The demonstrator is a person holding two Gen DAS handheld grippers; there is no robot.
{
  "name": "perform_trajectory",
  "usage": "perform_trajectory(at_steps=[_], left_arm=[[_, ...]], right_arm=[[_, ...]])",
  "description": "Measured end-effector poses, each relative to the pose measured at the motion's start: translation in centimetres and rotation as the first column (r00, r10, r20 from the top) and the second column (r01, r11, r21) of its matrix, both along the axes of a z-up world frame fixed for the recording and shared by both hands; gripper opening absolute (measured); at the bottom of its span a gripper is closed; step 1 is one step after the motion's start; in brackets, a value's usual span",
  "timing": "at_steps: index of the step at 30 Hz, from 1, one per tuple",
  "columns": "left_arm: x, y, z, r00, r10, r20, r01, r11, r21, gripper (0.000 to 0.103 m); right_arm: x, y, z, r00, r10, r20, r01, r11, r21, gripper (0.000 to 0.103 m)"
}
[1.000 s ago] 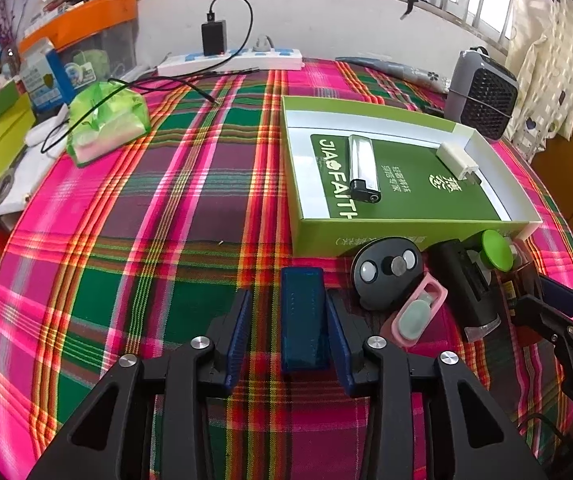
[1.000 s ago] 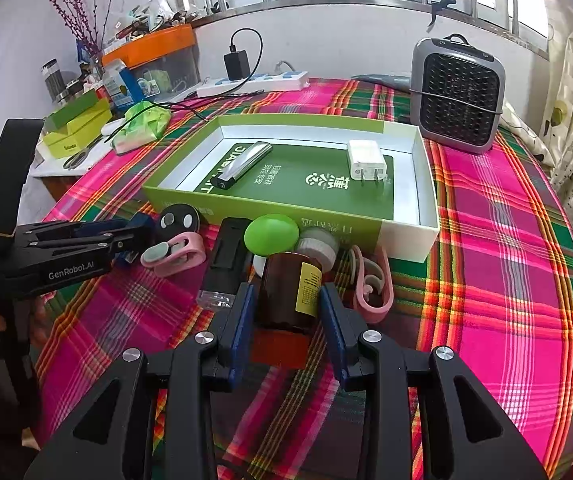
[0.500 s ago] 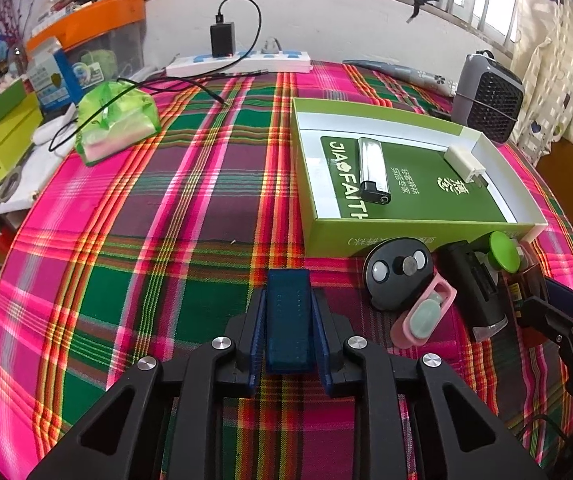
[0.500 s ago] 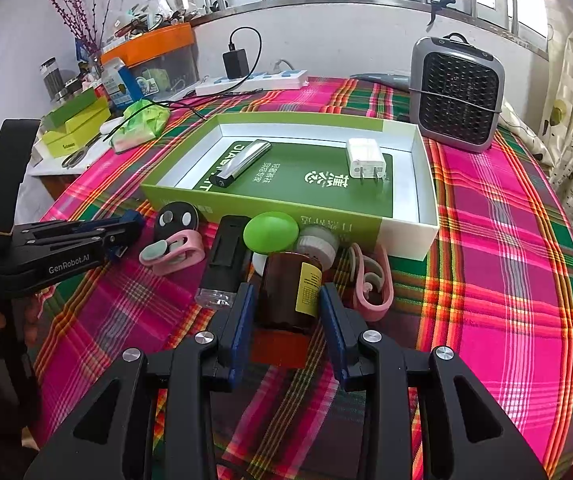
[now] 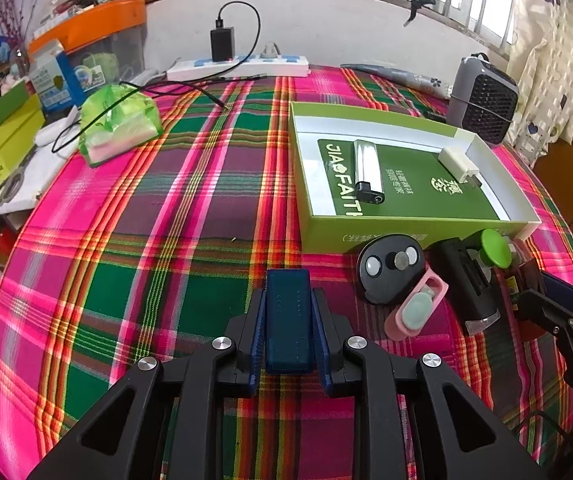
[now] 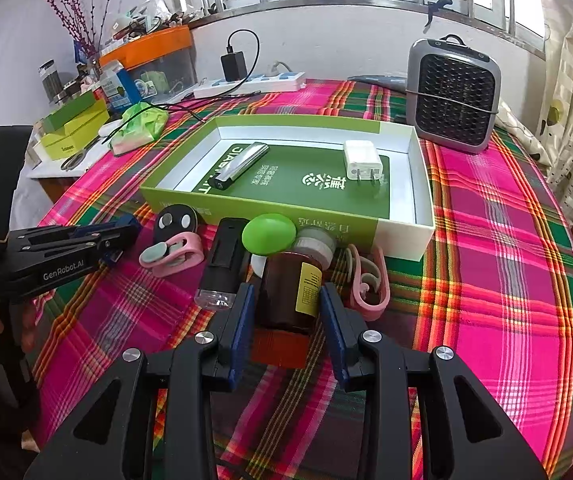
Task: Organize rigid objects
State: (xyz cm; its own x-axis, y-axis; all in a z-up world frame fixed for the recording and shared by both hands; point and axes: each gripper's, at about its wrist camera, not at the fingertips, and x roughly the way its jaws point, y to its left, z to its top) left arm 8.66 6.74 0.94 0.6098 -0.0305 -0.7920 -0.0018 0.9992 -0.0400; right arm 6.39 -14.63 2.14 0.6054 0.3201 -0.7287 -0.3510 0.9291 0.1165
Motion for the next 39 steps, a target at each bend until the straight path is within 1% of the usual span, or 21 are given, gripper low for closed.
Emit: perform_trajectory(at_steps=[9,20,30,39], left_arm=[[-1.1,-0.3,1.2,0.999,-0.013,0.040,0.013,1.000,-0.005,0.021],[-1.8,-1.3,3.6,0.993,-0.055,0.105,0.056,0.998,-0.005,0.021],[-1.1,-2.0,5.3,0.986,-0.083,0.142,0.084,0.996,-0.001,0.021],[0.0,-2.7,6.0,0.981,-0.110,0.159,0.114,0.993,-0.010,0.021]], right_arm=[[-0.3,-0.1,0.5,1.000,-0.013,0.016,0.013,1.000,0.002,0.035],[-0.6,-0.1,1.8,0.999,-0.025,0.048,0.025,1.000,0.004,0.035],[0.3,-0.1,3.1,0.997,-0.028,0.077,0.027,1.000,0.009,0.035],[1.5,-0.2,4.4,0.994,-0.031,0.102,0.030,0.999,0.014,0.035]])
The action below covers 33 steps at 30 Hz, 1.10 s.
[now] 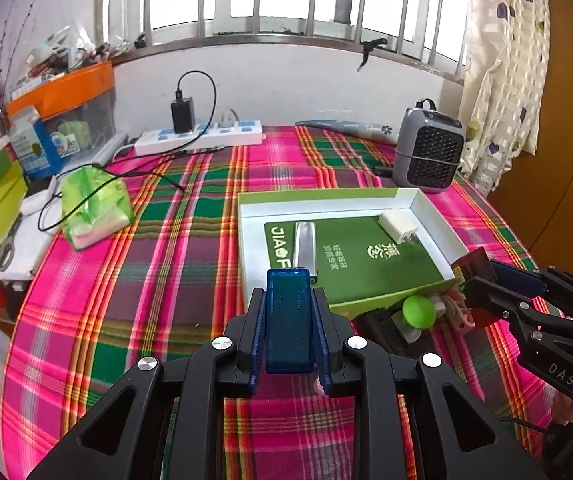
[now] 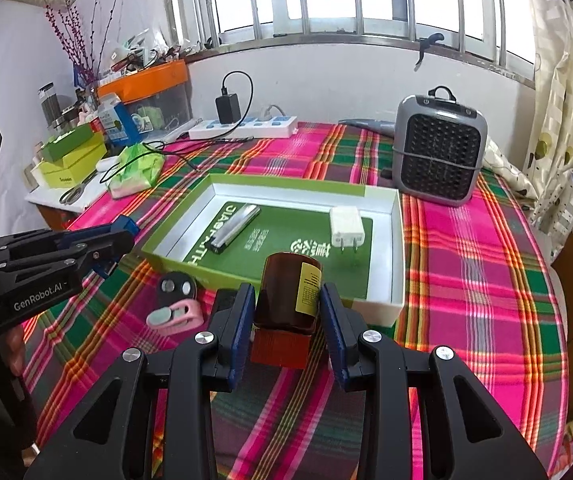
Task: Organize rigid objects
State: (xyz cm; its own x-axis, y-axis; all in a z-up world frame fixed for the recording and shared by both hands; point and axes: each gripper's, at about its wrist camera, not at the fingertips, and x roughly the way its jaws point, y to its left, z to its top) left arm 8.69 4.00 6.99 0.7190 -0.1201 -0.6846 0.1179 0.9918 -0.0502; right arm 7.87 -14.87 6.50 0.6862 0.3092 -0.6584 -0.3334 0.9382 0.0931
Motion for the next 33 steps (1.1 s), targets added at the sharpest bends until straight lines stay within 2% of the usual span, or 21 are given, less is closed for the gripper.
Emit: perform_trajectory(at_steps=[14,24,33], left_arm=[[3.8,-0.4,0.7,1.000,-0.023,-0.008,0.023,1.000,-0.019,0.021],[6.9,-0.6,-0.3,0.999,-0.020,-0.044,0.020,1.000,-0.004,0.021],[10.2,-0.6,-2.0,0.996,-0.012,-0.092,0.012,1.000,-0.001,0.021]], right_arm=[[3.7,0.7,0.7,1.000,0.015,-0.002,-0.015,1.000,-0.010,0.035],[7.7,1.3,0.5,0.999,0.023,-0.023,-0.024,0.999,-0.037,0.035],[11.3,1.9,-1.1,0.997,0.025,-0.079,-0.029,0.998,-0.049,0.035]])
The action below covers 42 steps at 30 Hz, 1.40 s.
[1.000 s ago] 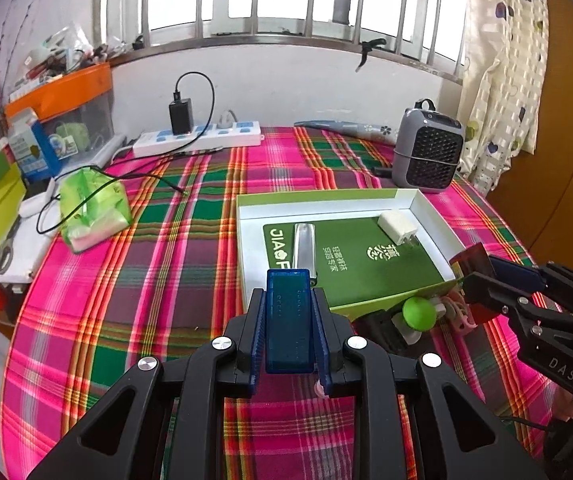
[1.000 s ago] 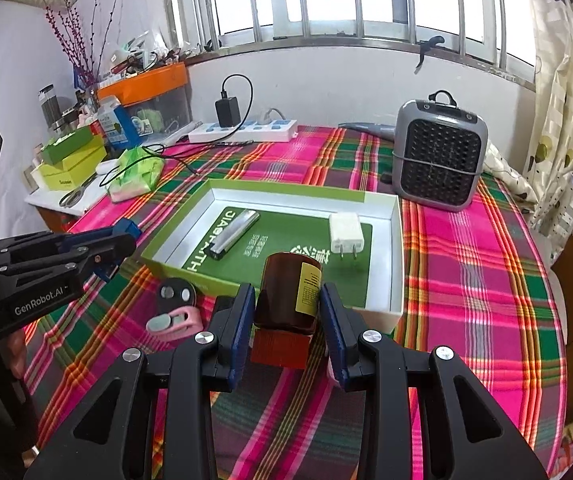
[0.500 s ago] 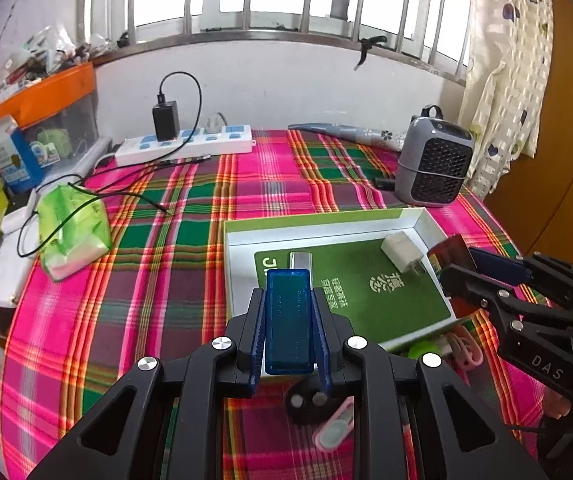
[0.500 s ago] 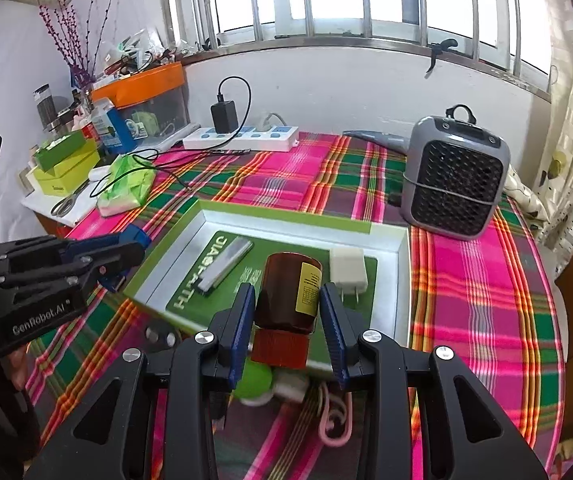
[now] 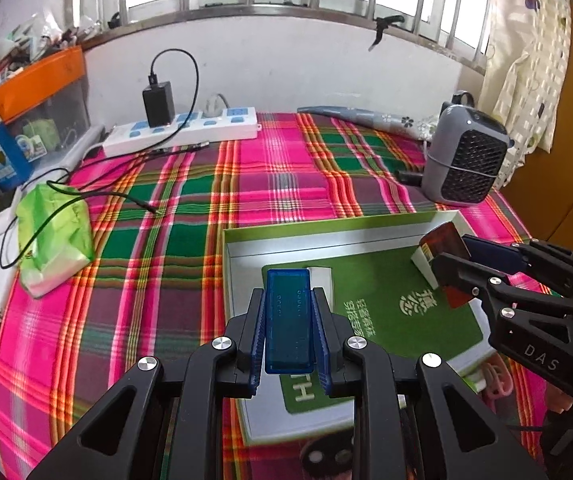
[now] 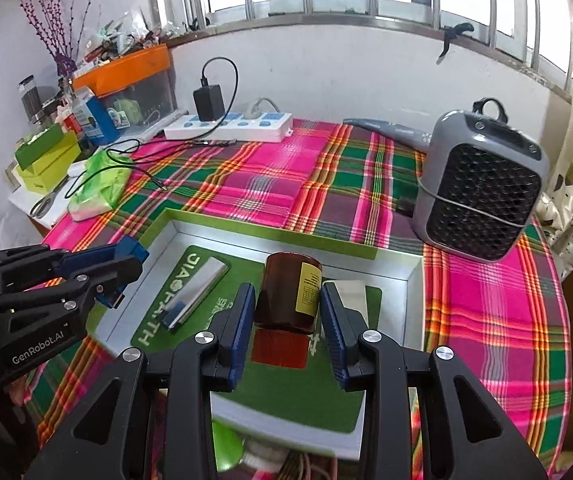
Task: Organize rigid objects
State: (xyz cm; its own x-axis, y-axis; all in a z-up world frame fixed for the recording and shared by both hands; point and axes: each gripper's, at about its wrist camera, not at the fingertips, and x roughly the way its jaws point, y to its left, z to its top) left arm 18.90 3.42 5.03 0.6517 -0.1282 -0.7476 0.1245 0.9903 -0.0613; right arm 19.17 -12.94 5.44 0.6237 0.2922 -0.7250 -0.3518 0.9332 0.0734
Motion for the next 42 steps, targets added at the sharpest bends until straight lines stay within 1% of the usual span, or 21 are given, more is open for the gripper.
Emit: perform_trajectory(at_steps=[11,23,42], left_arm=[[2.4,-0.2,-1.8,0.999,0.004,-0.038,-0.004,1.000,0.012,0.021],[3.3,-0.5,-3.0,0.998,0.003,-0.061,-0.001,1.000,0.026,0.021],[3.5,-0.5,-3.1,0.998,0.000,-0.066,0.002,0.999,0.032,0.021]], right_arm=[[2.3,0.6,-2.0,0.998,0.015,-0.055,-0.015,1.000,-0.004,0.035],[3.3,1.2,-3.2,0.996,0.025,-0.080,-0.027,0.999,-0.028,0.035],[3.7,1.2,-3.3,0.997,0.023,-0.075,-0.024,1.000,-0.018,0.035]])
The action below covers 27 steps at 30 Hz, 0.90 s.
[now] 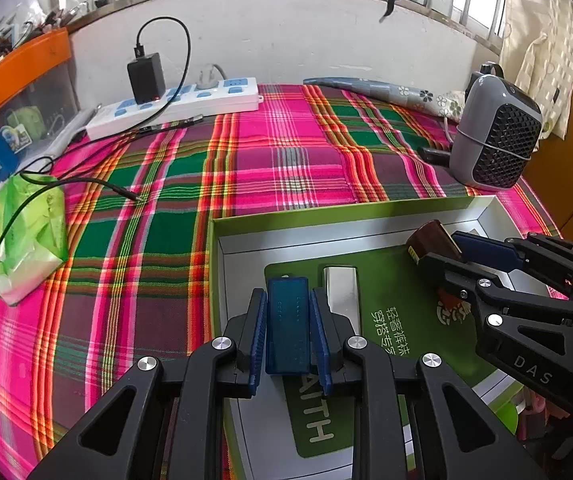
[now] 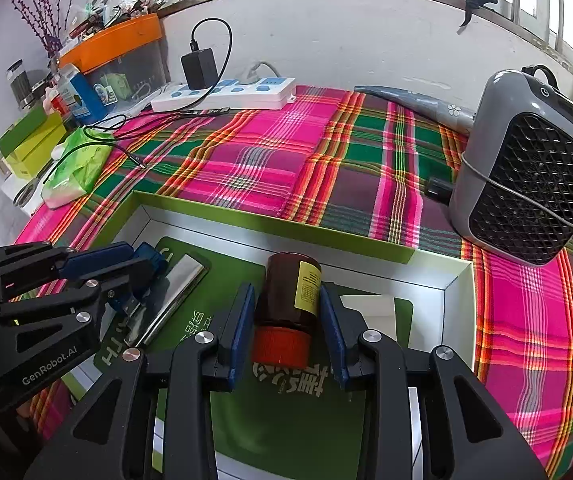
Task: Organize rigid objects
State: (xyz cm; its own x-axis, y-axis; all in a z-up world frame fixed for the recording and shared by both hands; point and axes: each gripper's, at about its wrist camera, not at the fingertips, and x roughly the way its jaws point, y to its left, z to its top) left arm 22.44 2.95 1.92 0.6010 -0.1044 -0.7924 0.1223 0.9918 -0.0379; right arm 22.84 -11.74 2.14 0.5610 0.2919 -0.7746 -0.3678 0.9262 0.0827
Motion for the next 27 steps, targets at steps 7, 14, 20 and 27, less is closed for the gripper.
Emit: perform_trajectory(at_steps=[7,14,20,27], left_arm=[[0.0,0.0,0.0,1.000,-0.003,0.000,0.003,1.000,0.005,0.021],[0.0,-0.1,0.0,1.000,-0.005,0.001,0.005,1.000,0.006,0.025],[-0.5,-0.4,0.5,1.000,-0.014,0.016,0.014,1.000,0.006,0.029],[-1.2,-0.6,0.9,0.999,-0.019,0.026,0.019,1.000,0.008,0.032]], right_arm=[[0.0,0.0,0.0,1.000,0.000,-0.001,0.000,1.000,0.002,0.035],[0.0,0.1,0.0,1.000,0.002,-0.001,-0.002,1.000,0.006,0.035],[-0.2,0.2,0.0,1.000,-0.001,0.002,0.001,1.000,0.011,0.035],[-0.5,0.1,0.3,1.000,-0.006,0.008,0.006,1.000,0.019,0.036]])
